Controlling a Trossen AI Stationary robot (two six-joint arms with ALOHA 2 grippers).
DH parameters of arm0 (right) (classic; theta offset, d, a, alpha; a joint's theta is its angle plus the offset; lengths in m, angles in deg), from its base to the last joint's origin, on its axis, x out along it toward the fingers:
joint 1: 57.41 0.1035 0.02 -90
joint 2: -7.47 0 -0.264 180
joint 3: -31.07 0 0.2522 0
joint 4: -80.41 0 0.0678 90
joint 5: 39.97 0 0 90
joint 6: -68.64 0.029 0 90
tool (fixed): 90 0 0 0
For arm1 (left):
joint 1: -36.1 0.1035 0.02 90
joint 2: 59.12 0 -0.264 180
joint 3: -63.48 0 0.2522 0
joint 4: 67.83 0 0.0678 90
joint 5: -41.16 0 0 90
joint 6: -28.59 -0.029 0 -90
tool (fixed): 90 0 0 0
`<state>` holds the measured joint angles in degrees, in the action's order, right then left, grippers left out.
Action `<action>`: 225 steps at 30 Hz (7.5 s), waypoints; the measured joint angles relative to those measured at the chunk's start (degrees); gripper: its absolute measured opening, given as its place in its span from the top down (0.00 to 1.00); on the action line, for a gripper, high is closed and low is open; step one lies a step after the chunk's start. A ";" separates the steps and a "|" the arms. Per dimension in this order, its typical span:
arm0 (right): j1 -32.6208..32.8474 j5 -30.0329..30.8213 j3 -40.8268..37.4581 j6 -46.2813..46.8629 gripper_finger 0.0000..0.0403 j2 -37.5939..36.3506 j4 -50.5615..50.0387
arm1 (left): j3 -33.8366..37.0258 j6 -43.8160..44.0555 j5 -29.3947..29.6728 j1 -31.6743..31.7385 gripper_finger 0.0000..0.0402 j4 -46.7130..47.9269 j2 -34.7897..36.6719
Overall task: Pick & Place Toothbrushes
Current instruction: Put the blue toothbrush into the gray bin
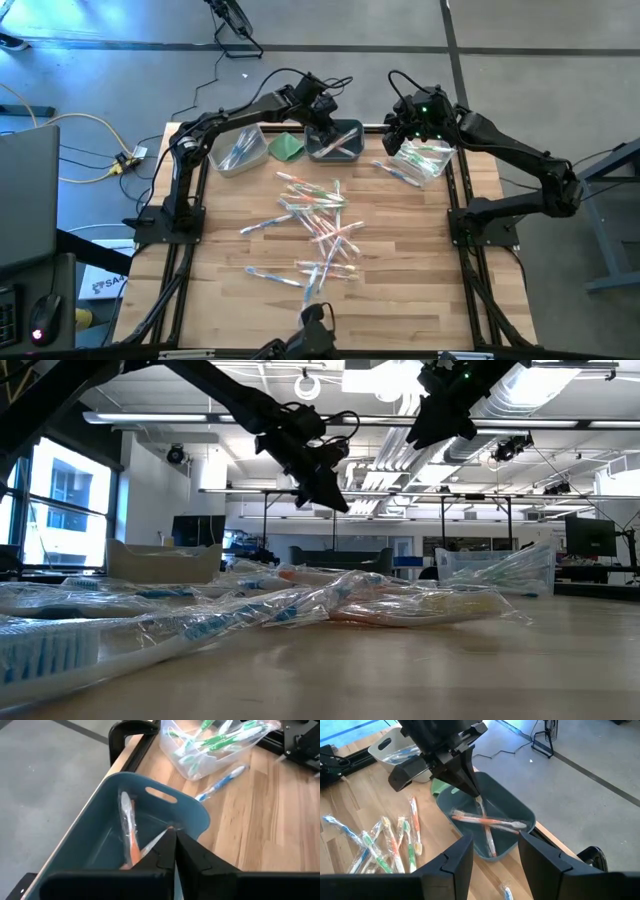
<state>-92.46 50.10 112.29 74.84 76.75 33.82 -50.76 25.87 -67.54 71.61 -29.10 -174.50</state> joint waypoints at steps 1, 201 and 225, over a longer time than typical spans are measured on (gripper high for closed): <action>0.00 0.01 0.00 0.00 0.63 0.00 0.00 | 0.00 0.12 -0.09 -0.03 0.98 -0.39 0.00; 4.70 -8.97 -0.02 -1.46 0.93 2.32 0.04 | 36.17 19.52 14.73 -28.17 0.77 24.81 13.76; 4.69 -9.15 -0.02 -1.25 0.93 2.32 0.03 | 36.13 19.98 14.79 -28.17 0.77 21.33 12.76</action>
<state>-87.77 40.95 112.27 73.59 79.06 33.85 -14.63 45.85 -52.74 43.44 -7.77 -161.73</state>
